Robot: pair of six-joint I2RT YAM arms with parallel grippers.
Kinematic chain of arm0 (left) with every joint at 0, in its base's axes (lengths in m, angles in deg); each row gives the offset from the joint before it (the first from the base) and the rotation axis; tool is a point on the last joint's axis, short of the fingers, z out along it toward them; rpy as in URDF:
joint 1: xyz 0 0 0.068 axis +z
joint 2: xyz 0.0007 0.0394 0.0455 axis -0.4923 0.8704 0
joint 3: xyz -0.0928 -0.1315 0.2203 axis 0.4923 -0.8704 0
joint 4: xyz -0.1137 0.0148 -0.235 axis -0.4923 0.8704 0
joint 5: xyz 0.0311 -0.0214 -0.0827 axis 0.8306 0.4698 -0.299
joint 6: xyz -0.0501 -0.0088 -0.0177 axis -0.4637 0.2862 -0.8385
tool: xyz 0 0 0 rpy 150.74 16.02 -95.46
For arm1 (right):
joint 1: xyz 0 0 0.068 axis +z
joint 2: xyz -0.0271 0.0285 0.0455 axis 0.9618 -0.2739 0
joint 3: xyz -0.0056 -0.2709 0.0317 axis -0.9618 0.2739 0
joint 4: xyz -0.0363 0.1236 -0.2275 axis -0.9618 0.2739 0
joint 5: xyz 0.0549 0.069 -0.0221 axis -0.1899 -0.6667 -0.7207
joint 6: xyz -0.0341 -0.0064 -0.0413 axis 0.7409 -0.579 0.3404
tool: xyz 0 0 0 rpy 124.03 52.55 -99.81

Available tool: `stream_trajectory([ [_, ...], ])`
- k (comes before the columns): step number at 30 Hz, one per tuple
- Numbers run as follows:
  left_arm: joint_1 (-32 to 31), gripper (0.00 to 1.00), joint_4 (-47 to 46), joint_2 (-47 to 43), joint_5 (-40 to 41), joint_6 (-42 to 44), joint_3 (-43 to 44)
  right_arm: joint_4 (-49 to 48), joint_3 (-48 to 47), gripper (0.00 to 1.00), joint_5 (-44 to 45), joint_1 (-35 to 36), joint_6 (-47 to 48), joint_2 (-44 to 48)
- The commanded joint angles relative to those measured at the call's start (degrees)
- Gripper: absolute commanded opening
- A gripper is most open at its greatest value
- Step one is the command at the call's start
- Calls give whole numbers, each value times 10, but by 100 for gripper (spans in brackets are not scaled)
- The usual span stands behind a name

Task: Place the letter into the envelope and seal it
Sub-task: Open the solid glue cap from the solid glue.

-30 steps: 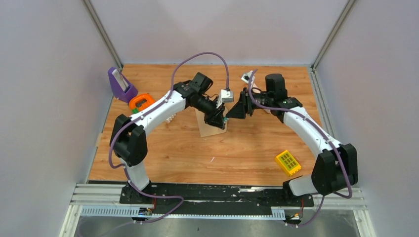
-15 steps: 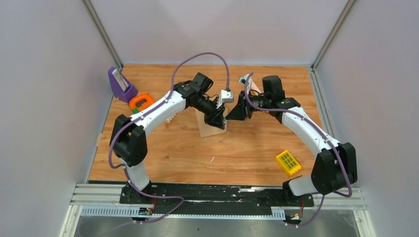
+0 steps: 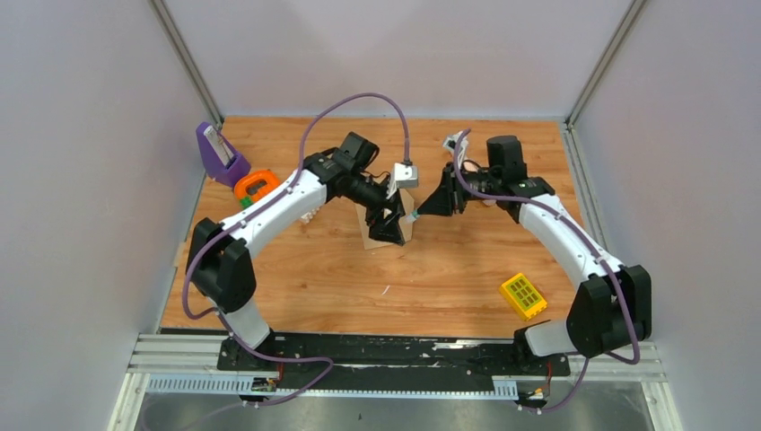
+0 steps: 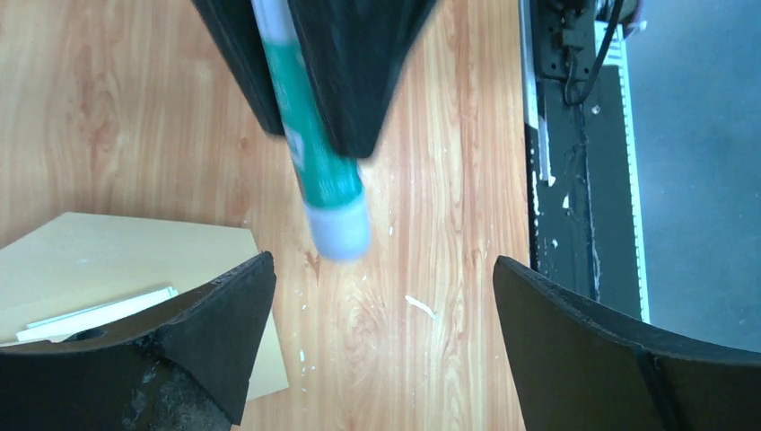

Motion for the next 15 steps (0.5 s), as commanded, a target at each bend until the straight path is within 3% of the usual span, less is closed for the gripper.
stream_trajectory([
  [1, 37, 100, -69, -76, -35, -42, -12, -27, -30, 0, -42, -54, -60, 44],
  [6, 76, 100, -180, -89, -46, -178, 3, -148, 16, 0, -101, -122, -202, 59],
  [10, 76, 100, -264, -48, -82, -299, 25, -200, 42, 0, -122, -143, -245, 69],
  [15, 48, 100, -316, -21, -99, -346, 13, -255, 69, 0, -136, -146, -277, 72],
])
